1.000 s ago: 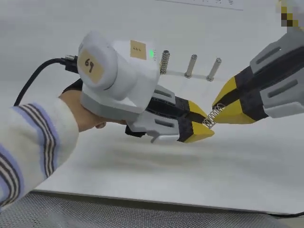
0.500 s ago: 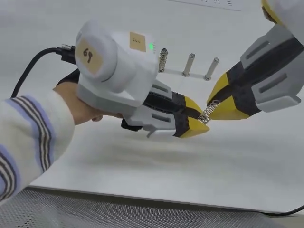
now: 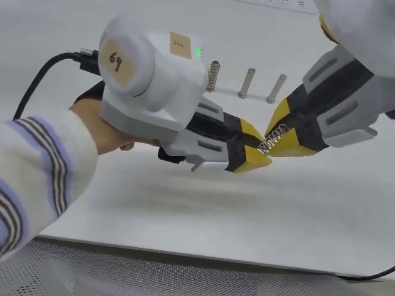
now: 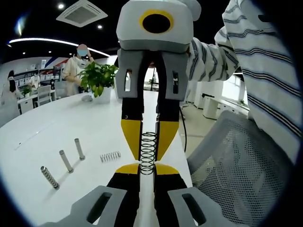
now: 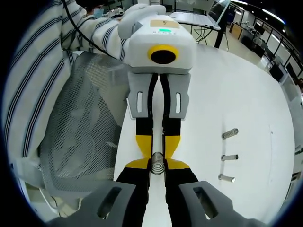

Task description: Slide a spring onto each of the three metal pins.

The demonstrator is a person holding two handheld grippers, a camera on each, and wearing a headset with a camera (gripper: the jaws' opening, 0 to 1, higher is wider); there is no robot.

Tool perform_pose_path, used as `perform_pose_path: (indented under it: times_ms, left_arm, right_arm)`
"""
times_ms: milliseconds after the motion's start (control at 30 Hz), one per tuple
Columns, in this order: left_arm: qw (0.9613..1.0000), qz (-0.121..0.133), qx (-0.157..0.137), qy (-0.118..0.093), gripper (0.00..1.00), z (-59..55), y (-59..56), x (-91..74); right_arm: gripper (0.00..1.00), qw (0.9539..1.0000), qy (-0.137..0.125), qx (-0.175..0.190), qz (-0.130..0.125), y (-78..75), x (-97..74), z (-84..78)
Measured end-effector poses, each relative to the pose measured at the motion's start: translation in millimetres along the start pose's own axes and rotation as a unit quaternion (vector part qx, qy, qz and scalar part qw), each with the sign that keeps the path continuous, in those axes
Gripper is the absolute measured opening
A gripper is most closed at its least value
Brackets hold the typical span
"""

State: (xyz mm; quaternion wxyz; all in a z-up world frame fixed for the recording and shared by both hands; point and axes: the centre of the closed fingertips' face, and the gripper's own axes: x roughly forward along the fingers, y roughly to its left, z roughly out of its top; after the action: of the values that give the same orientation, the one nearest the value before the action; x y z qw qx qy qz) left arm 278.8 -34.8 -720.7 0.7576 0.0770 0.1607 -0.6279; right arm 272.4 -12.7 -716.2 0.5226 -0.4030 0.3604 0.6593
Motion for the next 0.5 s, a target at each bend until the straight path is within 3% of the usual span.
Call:
perform_pose_path:
  times_ms: [133, 500]
  left_arm:
    - [1.0000, 0.000, 0.004, 0.003, 0.00, 0.0, -0.9, -0.8]
    - [0.9999, 0.003, -0.005, 0.014, 0.01, -5.1, 0.9, -0.7]
  right_arm:
    - [0.08, 1.0000, -0.006, 0.006, 0.002, 1.3, 2.1, 1.9]
    - [0.08, 0.9999, 0.012, -0.007, 0.003, 1.1, 8.2, -1.7]
